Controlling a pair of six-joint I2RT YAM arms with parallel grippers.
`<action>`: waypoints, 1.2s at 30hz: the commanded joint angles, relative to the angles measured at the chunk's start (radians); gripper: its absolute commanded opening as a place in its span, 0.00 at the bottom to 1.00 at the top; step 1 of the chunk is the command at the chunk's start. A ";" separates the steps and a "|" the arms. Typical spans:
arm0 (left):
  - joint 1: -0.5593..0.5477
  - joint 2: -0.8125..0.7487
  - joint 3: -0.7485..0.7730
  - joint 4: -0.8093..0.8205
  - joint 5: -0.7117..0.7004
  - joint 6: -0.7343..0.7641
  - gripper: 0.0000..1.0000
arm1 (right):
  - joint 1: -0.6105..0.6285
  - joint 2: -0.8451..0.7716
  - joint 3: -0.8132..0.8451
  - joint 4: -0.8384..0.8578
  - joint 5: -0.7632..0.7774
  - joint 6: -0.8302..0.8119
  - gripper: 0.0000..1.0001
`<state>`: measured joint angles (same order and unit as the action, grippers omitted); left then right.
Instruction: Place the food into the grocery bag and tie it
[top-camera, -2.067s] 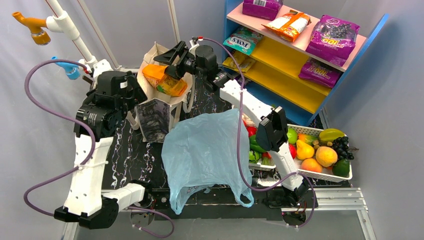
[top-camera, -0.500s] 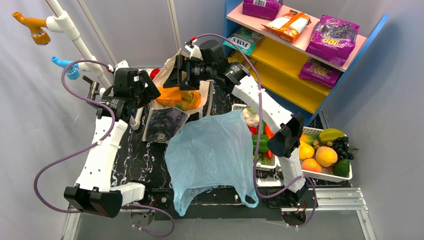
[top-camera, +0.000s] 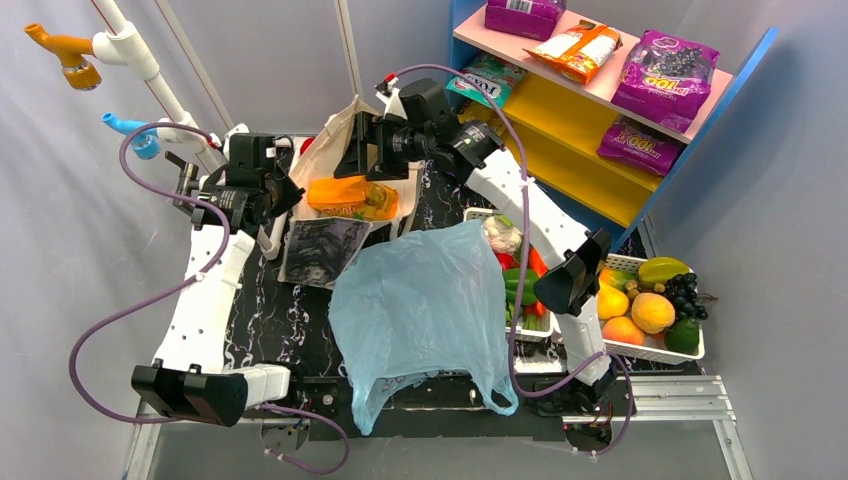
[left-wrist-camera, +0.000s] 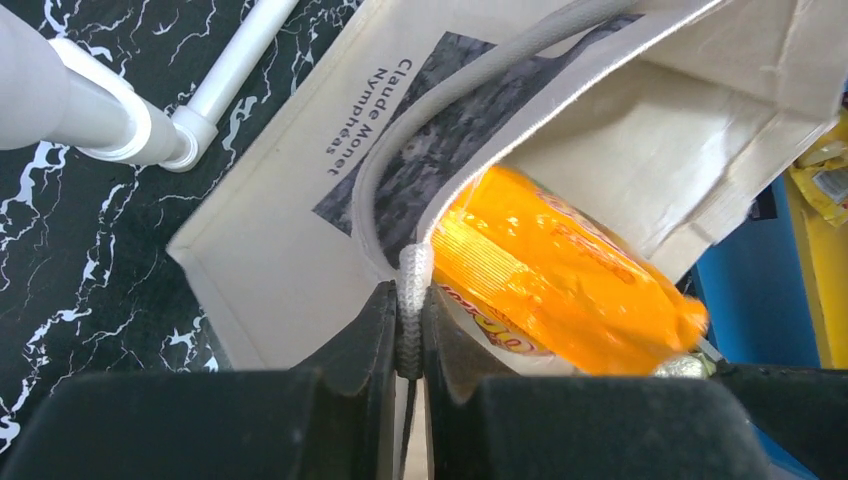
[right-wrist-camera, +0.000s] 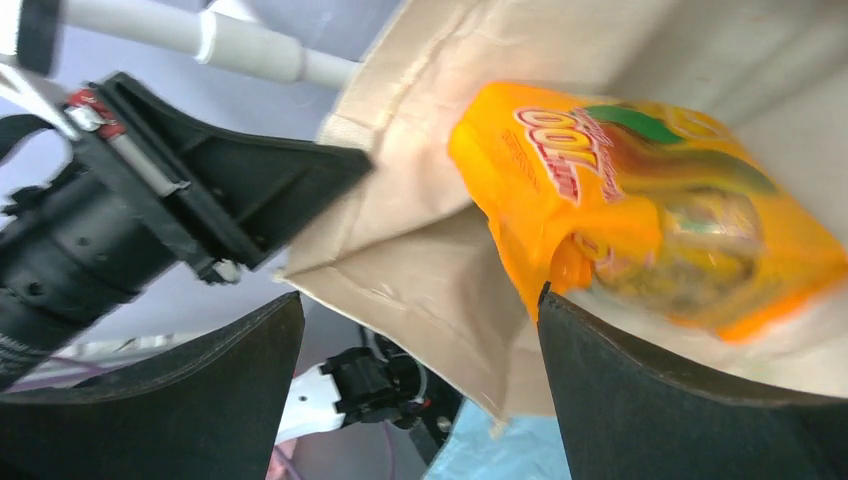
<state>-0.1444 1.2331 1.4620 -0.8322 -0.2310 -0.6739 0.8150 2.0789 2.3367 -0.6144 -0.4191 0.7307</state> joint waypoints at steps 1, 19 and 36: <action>0.003 -0.015 0.091 -0.046 -0.059 0.008 0.00 | 0.009 -0.045 0.121 -0.374 0.246 -0.198 0.94; 0.004 -0.058 0.066 -0.068 -0.037 -0.008 0.00 | -0.169 -0.294 -0.457 -0.210 0.239 -0.086 0.95; 0.004 -0.084 0.045 -0.073 -0.031 0.001 0.00 | -0.217 -0.179 -0.682 0.291 0.122 -0.095 0.87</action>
<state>-0.1459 1.1980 1.5009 -0.9203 -0.2432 -0.6735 0.6006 1.8404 1.6524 -0.4358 -0.2478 0.6300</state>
